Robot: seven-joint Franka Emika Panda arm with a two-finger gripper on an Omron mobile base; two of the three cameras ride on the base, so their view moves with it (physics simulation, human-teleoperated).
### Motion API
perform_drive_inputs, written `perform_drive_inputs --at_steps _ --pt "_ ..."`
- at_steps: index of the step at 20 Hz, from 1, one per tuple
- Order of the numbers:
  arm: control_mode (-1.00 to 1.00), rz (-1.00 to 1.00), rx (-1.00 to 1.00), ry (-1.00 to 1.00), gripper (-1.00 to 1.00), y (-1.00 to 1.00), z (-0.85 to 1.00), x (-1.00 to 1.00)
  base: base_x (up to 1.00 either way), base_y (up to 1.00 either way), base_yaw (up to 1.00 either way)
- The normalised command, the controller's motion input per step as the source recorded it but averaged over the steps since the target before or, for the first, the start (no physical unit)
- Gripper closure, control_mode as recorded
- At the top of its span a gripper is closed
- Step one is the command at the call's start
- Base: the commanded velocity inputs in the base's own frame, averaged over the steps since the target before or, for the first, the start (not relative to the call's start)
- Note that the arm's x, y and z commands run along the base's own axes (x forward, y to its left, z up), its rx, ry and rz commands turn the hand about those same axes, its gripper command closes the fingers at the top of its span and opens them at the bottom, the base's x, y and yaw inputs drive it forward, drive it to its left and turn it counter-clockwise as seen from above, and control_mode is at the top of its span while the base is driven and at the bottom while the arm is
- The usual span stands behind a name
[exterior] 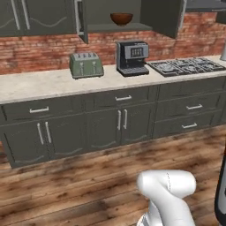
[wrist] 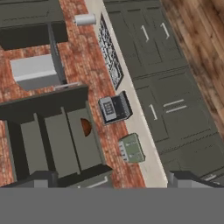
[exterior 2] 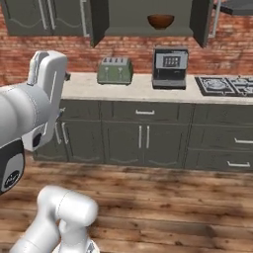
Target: Move the bowls from the cabinet to the plates on the dining table.
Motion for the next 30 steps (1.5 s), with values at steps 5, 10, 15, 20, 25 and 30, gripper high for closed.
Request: perform_drive_inputs --at_steps 5,10,15,20,25,30 --pt "1.0 0.0 0.0 0.0 -1.0 0.0 0.0 0.0 0.94 -0.4 0.18" --pt "1.0 0.0 0.0 0.0 -1.0 0.0 0.0 0.0 0.96 -0.63 0.06" --pt "1.0 0.0 0.0 0.0 -1.0 0.0 0.0 0.0 0.82 -0.82 0.0" --pt "1.0 0.0 0.0 0.0 -1.0 0.0 0.0 0.0 0.74 0.04 0.05" --pt "1.0 0.0 0.0 0.0 -1.0 0.0 0.0 0.0 0.94 0.1 0.06" --pt "1.0 0.0 0.0 0.0 -1.0 0.0 0.0 0.0 0.93 -0.17 0.01"
